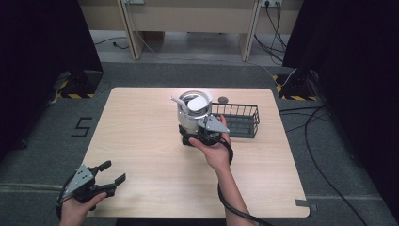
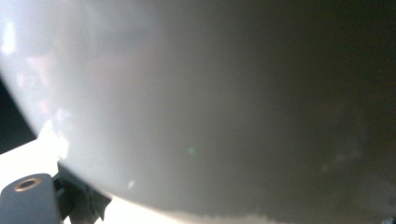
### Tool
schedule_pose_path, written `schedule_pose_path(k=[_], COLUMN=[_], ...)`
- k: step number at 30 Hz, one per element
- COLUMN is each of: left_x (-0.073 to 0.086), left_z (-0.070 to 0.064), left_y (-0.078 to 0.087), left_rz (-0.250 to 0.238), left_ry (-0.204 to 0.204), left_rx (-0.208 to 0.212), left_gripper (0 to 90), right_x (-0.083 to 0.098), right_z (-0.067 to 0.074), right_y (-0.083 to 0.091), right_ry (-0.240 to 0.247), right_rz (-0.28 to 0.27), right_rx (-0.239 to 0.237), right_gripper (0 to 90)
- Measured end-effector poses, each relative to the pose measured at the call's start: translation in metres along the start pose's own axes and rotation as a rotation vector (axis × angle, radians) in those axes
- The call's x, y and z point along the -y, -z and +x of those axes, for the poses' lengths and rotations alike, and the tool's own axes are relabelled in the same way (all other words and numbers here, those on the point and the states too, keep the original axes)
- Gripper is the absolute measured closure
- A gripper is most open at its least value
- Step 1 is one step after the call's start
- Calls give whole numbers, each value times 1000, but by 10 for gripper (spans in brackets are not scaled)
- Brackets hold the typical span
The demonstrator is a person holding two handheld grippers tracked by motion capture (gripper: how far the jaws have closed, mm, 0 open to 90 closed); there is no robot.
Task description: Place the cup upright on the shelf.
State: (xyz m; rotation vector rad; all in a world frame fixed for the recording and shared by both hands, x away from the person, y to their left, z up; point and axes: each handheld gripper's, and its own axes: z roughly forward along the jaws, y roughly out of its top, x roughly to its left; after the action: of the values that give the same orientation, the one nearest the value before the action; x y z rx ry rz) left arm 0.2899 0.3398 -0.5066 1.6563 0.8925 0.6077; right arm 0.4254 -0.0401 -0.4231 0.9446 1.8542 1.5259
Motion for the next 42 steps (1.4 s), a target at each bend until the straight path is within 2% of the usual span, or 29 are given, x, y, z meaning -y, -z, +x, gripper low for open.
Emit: schedule_pose_path(k=[23,31,42], left_x=[0,0,0], left_z=[0,0,0], left_y=[0,0,-1], left_rz=[-1,0,2], left_ry=[2,4,7], left_rx=[-2,-3,-3], left_gripper=[185,185,185], right_x=[-22,-28,-38], right_z=[-21,-36,-51], right_y=[13,17,19], right_ry=[-4,-14,-15], right_rz=[-12,-11,-17], right_rx=[71,118,160], right_gripper=[110,110,110])
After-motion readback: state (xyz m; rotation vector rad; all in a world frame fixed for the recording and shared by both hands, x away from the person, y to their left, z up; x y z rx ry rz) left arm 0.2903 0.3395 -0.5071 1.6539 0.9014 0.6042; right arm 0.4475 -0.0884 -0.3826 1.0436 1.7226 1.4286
